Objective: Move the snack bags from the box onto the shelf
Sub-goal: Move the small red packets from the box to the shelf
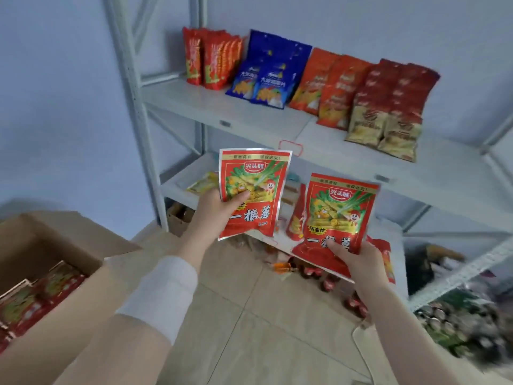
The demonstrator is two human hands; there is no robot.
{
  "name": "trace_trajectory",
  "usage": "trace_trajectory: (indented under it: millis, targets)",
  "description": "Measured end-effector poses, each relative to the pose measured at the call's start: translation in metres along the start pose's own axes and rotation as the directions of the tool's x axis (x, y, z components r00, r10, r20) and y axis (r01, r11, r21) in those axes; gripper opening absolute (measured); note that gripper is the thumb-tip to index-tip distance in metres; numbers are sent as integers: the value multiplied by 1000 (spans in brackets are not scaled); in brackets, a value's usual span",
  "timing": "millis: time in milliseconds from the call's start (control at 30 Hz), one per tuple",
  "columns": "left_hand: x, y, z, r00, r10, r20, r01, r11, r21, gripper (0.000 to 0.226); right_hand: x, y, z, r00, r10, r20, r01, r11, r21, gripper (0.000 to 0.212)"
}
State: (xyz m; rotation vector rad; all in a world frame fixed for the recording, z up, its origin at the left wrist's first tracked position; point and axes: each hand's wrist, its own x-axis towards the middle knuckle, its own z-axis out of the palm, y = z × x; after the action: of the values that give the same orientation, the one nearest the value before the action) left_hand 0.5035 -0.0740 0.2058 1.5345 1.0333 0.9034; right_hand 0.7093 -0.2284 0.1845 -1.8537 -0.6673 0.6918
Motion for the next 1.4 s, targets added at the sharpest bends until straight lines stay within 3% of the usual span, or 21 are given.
trace_trajectory:
  millis: [200, 500, 733, 867, 1067, 1200, 1400]
  targets:
    - [16, 64, 182, 973, 84, 215, -96, 994, 46, 12, 42, 27, -170, 975, 48, -216, -32, 996, 77, 23]
    - [82, 107, 359, 927, 121, 354, -155, 986, 67, 16, 129, 42, -298, 927, 80, -366, -19, 986, 166, 29]
    - [198, 131, 480, 886, 221, 407, -256, 966, 33, 24, 256, 35, -360, 889, 41, -457, 22, 991, 132, 35]
    - [276, 143, 544, 893, 194, 405, -243, 967, 71, 33, 341, 28, -388, 888, 78, -453, 10, 982, 188, 35]
    - [358, 160, 638, 845, 209, 493, -280, 957, 75, 33, 448, 27, -422, 882, 64, -467, 65, 964, 257, 27]
    - [403, 157, 686, 830, 182, 528, -250, 966, 60, 26, 517, 36, -437, 893, 81, -443, 73, 945, 320, 22]
    - [463, 150, 735, 886, 47, 461, -88, 994, 67, 32, 615, 40, -447, 913, 80, -400, 66, 939, 339, 26]
